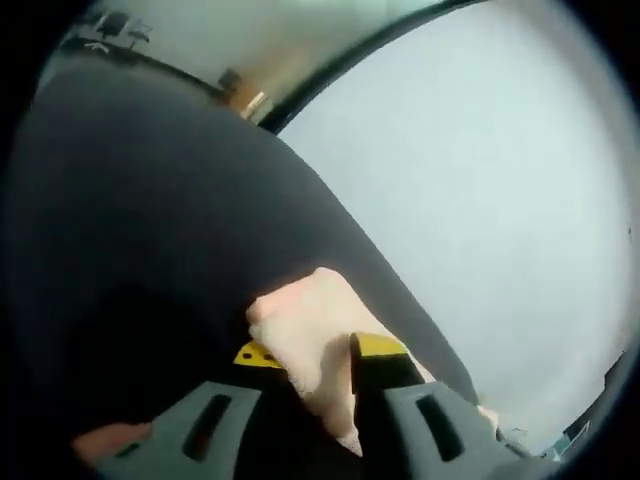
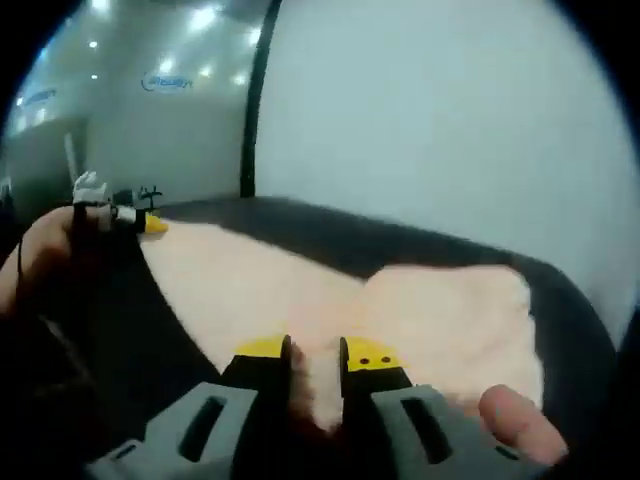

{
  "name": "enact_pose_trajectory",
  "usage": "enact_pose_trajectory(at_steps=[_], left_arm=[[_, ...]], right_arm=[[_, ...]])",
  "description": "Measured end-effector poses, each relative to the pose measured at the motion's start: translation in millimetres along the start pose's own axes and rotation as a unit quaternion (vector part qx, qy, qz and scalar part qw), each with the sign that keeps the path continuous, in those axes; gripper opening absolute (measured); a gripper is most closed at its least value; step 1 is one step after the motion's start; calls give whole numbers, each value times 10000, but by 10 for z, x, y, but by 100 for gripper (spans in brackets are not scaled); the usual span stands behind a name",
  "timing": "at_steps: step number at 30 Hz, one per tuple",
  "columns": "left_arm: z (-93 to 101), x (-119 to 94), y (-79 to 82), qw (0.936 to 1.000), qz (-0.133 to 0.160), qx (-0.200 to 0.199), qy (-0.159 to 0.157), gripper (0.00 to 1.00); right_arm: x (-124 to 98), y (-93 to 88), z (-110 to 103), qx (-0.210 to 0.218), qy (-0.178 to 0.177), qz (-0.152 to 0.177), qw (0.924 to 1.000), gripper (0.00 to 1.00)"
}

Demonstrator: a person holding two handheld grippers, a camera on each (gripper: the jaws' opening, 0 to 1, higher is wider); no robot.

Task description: Fold the towel on the table until its edges align and the towel forms a compact rectangular stack.

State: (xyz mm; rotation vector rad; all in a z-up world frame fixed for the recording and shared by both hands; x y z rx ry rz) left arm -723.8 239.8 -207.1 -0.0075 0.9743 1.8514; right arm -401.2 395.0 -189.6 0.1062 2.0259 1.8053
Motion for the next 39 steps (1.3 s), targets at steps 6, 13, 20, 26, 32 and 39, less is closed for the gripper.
enact_pose_trajectory(at_steps=[6,13,20,26,32,39], left_arm=[[326,81,155,9988,202,202,-405,8],[1327,-262,-212,9561,715,2449,-1442,8],[1901,-455,-1051,8602,151,4658,-2071,8],[1920,-416,-1671,8327,-285,5139,-2043,8],[1736,-269,-1987,8219,-464,5417,-1699,8],[1879,-449,-2218,7540,-825,6140,-2186,25]], right_arm=[[-1024,752,994,-911,-1804,2034,9580,5],[-1558,207,1971,-279,-3596,1393,9222,5],[-1432,256,1878,-69,-3081,1684,9363,5],[-1437,249,1843,-62,-2907,1750,9406,5],[-1421,173,1880,240,-2784,1710,9448,5],[-1367,168,1832,137,-2654,1648,9498,6]])
Point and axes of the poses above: the point that each gripper's makers call its tool centre point, and the gripper's own axes: x roughly forward along the fingers, z roughly to its right, y roughly out of its top, the point moved 2 cm from there along -x, roughly backward along the fingers, and after that the axes turned 8 degrees about y, right-handed, at the moved point
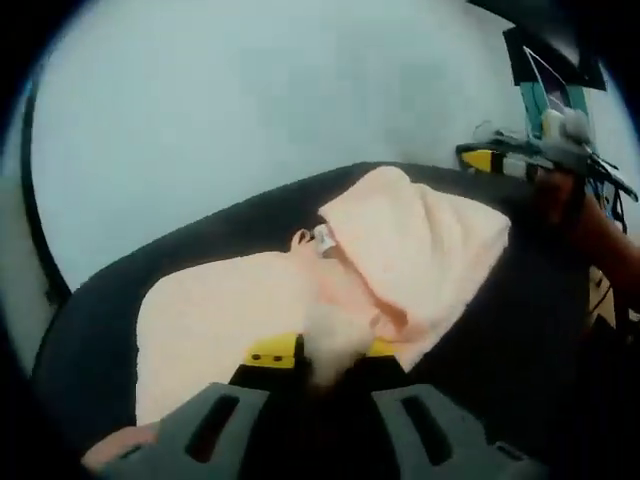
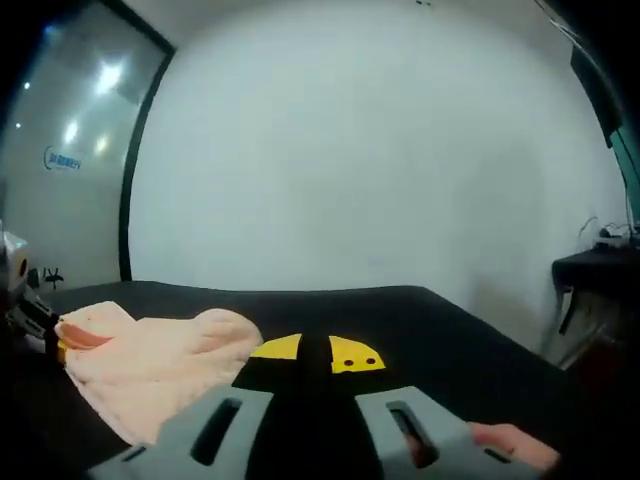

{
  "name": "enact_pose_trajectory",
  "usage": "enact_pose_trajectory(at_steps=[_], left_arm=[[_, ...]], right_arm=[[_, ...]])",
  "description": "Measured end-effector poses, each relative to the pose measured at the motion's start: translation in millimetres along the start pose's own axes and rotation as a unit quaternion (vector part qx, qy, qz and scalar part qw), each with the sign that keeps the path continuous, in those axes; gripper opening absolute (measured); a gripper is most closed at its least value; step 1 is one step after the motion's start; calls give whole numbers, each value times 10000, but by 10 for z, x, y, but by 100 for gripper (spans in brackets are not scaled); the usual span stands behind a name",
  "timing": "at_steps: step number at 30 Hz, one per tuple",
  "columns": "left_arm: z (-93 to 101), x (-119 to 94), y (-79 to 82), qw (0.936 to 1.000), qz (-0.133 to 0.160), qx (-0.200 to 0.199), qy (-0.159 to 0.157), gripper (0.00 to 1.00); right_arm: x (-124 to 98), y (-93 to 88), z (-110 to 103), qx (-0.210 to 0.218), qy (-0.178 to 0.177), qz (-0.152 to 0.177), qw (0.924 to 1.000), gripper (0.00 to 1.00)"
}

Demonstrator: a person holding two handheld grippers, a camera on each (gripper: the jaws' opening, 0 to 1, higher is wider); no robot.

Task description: Fold the towel on the table until its edges align and the towel forms a compact rectangular stack.

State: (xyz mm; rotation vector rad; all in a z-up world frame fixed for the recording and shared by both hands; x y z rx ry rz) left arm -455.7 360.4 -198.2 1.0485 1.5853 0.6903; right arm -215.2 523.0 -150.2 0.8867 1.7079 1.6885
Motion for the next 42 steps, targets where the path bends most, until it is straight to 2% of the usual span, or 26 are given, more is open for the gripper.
enact_pose_trajectory(at_steps=[3,5,6,8,10,11,12,15,16,17,19,21,24,25,26,27,28,30,31,33,34,36,37,39,40,42], left_arm=[[220,-295,123,9960,38,-407,-791,46],[245,-427,292,9917,386,-250,-1197,40],[165,-465,352,9921,451,-363,-1115,33],[-85,-425,401,9948,638,-175,-778,26],[-361,-262,355,9958,614,-496,-463,26],[-417,-170,334,9941,685,-664,-513,26],[-443,-75,267,9927,576,-933,-500,26],[-287,153,-106,9982,-58,-323,-505,26],[-189,101,-80,9986,95,-119,-498,26],[-150,32,8,9982,290,-195,-478,26],[-167,-70,192,9966,551,-368,-497,26],[-217,-160,322,9959,838,155,-293,26],[-505,-147,347,9935,1000,525,167,27],[-659,-150,343,9926,1121,345,303,27],[-874,-147,311,9907,1268,-128,468,27],[-1142,-127,254,9850,1500,-602,597,27],[-1321,-139,199,9775,1779,-933,644,26],[-1637,-215,38,9589,2197,-1526,946,26],[-1754,-246,-44,9491,2383,-1748,1086,26],[-1797,-306,-181,9314,2643,-2242,1110,25],[-1792,-356,-203,9386,2335,-2291,1099,24],[-1868,-516,-28,9092,3143,-2411,1279,23],[-1837,-503,-40,9113,3074,-2488,1142,23],[-1842,-428,-137,9235,2798,-2362,1142,23],[-1832,-427,-134,9245,2783,-2352,1117,23],[-1823,-459,-84,9177,2961,-2463,973,22]], right_arm=[[1,-7,-9,-9,23,-22,10000,6],[1,-6,-10,-14,21,-20,10000,6],[3,-10,-13,-20,24,-27,10000,6],[8,-13,-20,-28,36,-35,10000,6],[18,-17,-28,-55,45,-43,10000,6],[20,-18,-31,-59,54,-47,10000,6],[16,-17,-31,-34,57,-52,10000,6],[24,-94,-3,378,-4,-274,9989,6],[32,-193,22,756,-61,-540,9957,6],[60,-239,41,933,-55,-636,9936,6],[117,-270,94,987,-96,-674,9928,11],[107,-253,26,964,14,-691,9929,13],[-34,-155,-379,822,804,-744,9906,13],[-119,-167,-440,797,742,-879,9902,15],[-219,-205,-444,909,544,-1060,9887,16],[-308,-297,-404,1213,241,-1333,9833,17],[-408,-421,-378,1646,0,-1700,9716,17],[-458,-507,-486,2683,151,-1819,9459,17],[-478,-553,-501,2741,139,-1937,9419,18],[-421,-544,-467,2327,-23,-1923,9533,18],[-375,-525,-511,2383,10,-1936,9517,18],[-262,-473,-619,2907,79,-1876,9382,20],[-214,-485,-673,3068,100,-1950,9315,22],[-123,-531,-755,2999,107,-2050,9316,28],[-96,-642,-802,2748,33,-2290,9338,27],[-68,-692,-871,2330,67,-2416,9420,13]])
Point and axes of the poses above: the point that each gripper's makers call its tool centre point, and the gripper's own axes: x roughly forward along the fingers, z roughly to its right, y roughly out of its top, the point moved 2 cm from there along -x, roughly backward along the fingers, and after that the axes turned 8 degrees about y, right-handed, at the moved point
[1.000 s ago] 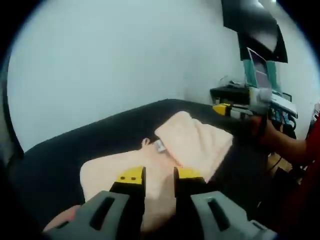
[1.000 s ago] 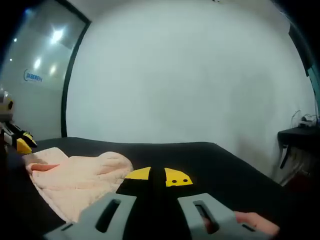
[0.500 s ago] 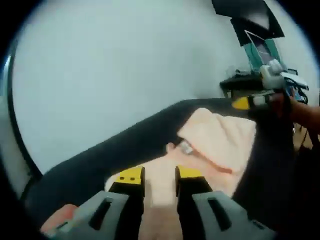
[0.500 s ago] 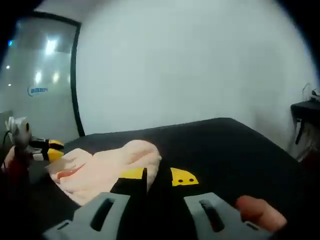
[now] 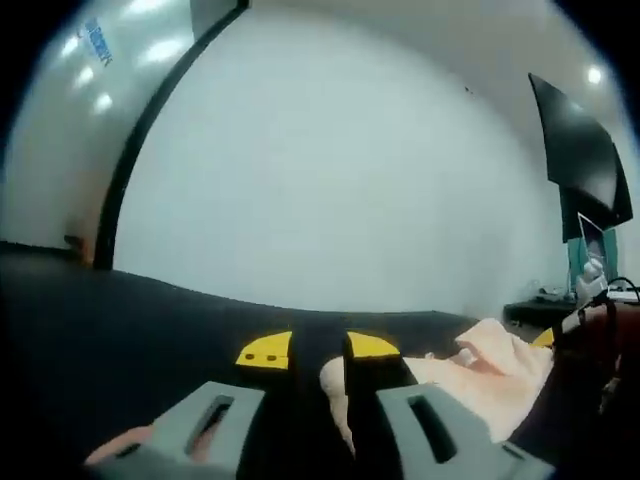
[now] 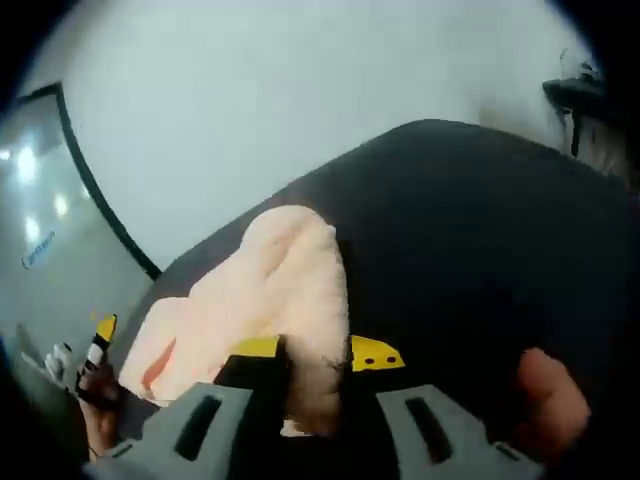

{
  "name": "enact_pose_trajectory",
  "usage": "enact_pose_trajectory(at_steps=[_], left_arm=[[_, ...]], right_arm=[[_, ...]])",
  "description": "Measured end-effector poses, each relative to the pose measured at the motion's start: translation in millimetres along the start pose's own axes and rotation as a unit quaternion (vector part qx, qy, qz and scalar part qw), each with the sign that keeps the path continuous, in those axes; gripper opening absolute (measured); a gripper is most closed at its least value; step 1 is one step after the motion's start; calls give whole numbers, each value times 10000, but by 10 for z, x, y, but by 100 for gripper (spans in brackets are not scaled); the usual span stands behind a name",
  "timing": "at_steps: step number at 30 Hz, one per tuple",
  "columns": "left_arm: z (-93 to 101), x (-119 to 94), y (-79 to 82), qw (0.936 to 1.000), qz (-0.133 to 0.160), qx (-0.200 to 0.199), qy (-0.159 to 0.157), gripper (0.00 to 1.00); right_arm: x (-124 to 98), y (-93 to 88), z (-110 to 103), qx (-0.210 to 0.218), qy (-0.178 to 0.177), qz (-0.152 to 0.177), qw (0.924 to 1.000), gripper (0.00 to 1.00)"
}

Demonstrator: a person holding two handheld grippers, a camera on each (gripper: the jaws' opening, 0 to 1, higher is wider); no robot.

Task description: Fold the towel on the table until its edges align and the towel forms a compact rectangular stack.

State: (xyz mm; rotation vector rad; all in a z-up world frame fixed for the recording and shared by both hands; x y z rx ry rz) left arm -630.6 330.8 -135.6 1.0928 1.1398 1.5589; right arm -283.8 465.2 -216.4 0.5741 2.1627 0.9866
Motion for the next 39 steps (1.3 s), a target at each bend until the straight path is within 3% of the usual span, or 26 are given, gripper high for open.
enact_pose_trajectory(at_steps=[2,4,6,10,12,15,17,19,22,28,33,37,39], left_arm=[[-77,21,-15,9999,-56,-134,5,22],[-137,16,-22,9994,-84,-328,49,22],[-159,-14,9,9985,16,-532,98,21],[-238,-24,29,9974,80,-705,142,21],[-232,-20,14,9973,81,-716,147,21],[-216,-16,-6,9974,39,-712,122,21],[-213,-8,-8,9975,46,-700,120,21],[-203,-12,-5,9974,52,-707,113,21],[-194,-13,-13,9975,36,-692,127,21],[-184,-6,-57,9981,-75,-591,147,21],[-177,-24,-7,9976,35,-678,106,21],[-187,-48,37,9967,147,-799,83,21],[-201,-44,11,9965,99,-820,119,21]], right_arm=[[-21,40,37,-551,-228,-47,9982,7],[-33,80,35,-61,-39,-124,9999,5],[-58,141,46,145,193,-74,9997,5],[-188,315,166,142,59,10,9999,4],[-272,492,273,28,-180,271,9995,4],[-387,707,459,-263,-504,422,9975,4],[-417,769,473,-344,-561,405,9970,4],[-465,888,293,-639,-509,600,9948,4],[-507,1022,-98,-1565,-626,787,9825,4],[-434,1062,-1030,-2567,-282,881,9620,4],[-301,803,-1704,-3422,-154,874,9354,4],[-106,364,-2066,-3723,58,636,9259,5],[-58,175,-2238,-4129,101,637,9085,5]])
Point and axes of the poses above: the point that each gripper's makers call its tool centre point, and the gripper's own axes: x roughly forward along the fingers, z roughly to its right, y roughly out of its top, the point moved 2 cm from there along -x, roughly backward along the fingers, and after that the axes turned 8 degrees about y, right-handed, at the moved point
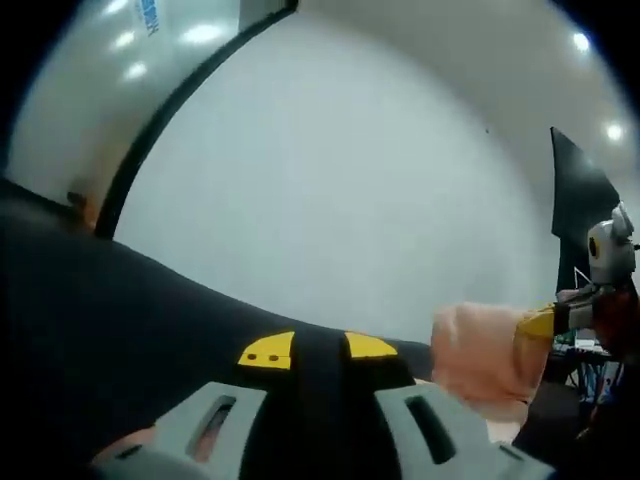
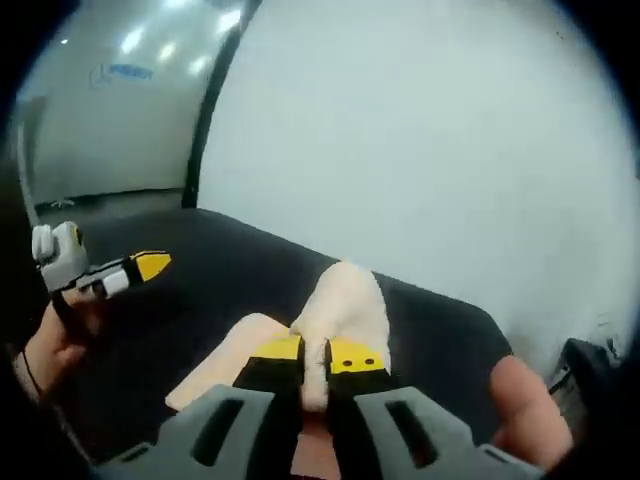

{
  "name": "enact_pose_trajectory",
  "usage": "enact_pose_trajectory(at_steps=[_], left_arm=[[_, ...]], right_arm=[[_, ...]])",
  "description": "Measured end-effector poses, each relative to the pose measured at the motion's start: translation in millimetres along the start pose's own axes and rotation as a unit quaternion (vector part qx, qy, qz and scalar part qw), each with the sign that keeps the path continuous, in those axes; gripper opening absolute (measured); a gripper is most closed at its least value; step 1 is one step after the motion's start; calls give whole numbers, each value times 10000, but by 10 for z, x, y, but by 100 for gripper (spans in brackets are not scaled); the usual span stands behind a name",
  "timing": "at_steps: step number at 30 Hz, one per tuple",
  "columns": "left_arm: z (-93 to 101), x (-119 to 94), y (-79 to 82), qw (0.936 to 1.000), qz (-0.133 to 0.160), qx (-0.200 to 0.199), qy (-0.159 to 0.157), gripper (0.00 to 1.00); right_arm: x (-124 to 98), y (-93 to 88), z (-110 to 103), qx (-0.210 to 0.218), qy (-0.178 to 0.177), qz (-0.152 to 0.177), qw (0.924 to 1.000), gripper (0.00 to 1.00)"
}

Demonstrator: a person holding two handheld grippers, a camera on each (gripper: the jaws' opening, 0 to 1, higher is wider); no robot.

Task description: Fold the towel on the table until its edges align and the towel forms a compact rectangular stack.

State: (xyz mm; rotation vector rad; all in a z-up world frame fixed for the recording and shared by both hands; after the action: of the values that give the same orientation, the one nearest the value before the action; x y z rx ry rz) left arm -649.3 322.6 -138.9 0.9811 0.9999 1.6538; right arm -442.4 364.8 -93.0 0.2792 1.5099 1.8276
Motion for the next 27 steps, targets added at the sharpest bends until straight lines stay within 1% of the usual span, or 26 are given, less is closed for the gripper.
enact_pose_trajectory(at_steps=[1,3,4,5,6,7,9,11,12,13,14,15,16,17,18,19,20,21,22,23,24,25,26,27], left_arm=[[3,2,-3,10000,-5,9,0,21],[12,19,-20,10000,-42,63,-10,21],[12,28,-30,9999,-66,93,-14,21],[15,24,-31,9999,-76,107,-24,21],[41,7,10,9999,19,67,-96,21],[71,-11,74,9997,189,-28,-182,21],[45,-36,97,9995,226,-128,-186,21],[-3,-19,84,9995,210,-217,-132,21],[-16,-10,69,9995,187,-229,-110,21],[-12,-12,66,9995,176,-224,-104,21],[1,-12,64,9996,165,-201,-121,21],[21,-7,52,9997,140,-157,-142,21],[35,-1,37,9998,108,-108,-152,21],[46,1,25,9998,83,-69,-159,21],[50,2,15,9998,58,-37,-161,21],[47,0,13,9999,46,-9,-157,21],[47,-2,13,9999,41,9,-159,21],[39,1,14,9999,42,12,-157,21],[32,3,14,9999,42,12,-154,21],[29,4,14,9999,40,11,-150,21],[28,5,15,9999,40,5,-148,21],[27,5,16,9999,42,0,-145,21],[27,5,16,9999,41,0,-146,21],[30,5,14,9999,37,4,-146,21]], right_arm=[[19,-13,-103,-105,-15,8,9999,5],[56,-63,-288,-321,94,-13,9994,5],[105,-108,-377,-391,126,-81,9991,5],[144,-157,-477,-598,233,-164,9978,5],[155,-225,-539,-662,320,-262,9970,5],[173,-266,-588,-592,338,-277,9973,5],[226,-335,-671,-615,367,-298,9970,5],[281,-409,-699,-838,284,-370,9954,6],[321,-447,-730,-921,304,-387,9945,6],[354,-487,-776,-1117,417,-413,9920,8],[369,-528,-848,-1421,602,-432,9871,10],[377,-551,-957,-1935,793,-344,9773,15],[361,-544,-1025,-2459,835,-280,9653,24],[341,-543,-1074,-2677,837,-164,9597,30],[313,-567,-1124,-2602,897,-143,9613,35],[263,-565,-1198,-2230,1110,-82,9684,41],[184,-499,-1273,-1778,1422,134,9737,43],[119,-424,-1299,-1404,1584,350,9767,43],[-14,-265,-1276,-913,1862,661,9760,38],[-81,-173,-1225,-733,1917,820,9753,35],[-160,-19,-1072,-554,1829,1086,9755,35],[-193,106,-863,-601,1646,1324,9756,35],[-196,166,-603,-654,1380,1432,9778,35],[-148,154,-323,-551,1080,1383,9829,33]])
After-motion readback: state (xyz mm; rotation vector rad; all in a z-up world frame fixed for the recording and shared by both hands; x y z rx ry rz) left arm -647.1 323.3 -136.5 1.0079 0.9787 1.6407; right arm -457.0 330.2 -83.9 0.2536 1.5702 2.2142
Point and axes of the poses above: the point that each gripper's makers call its tool centre point, and the gripper's own axes: x roughly forward along the fingers, z roughly to its right, y roughly out of its top, the point moved 2 cm from there along -x, roughly backward along the fingers, and after that the axes turned 8 degrees about y, right-handed, at the moved point
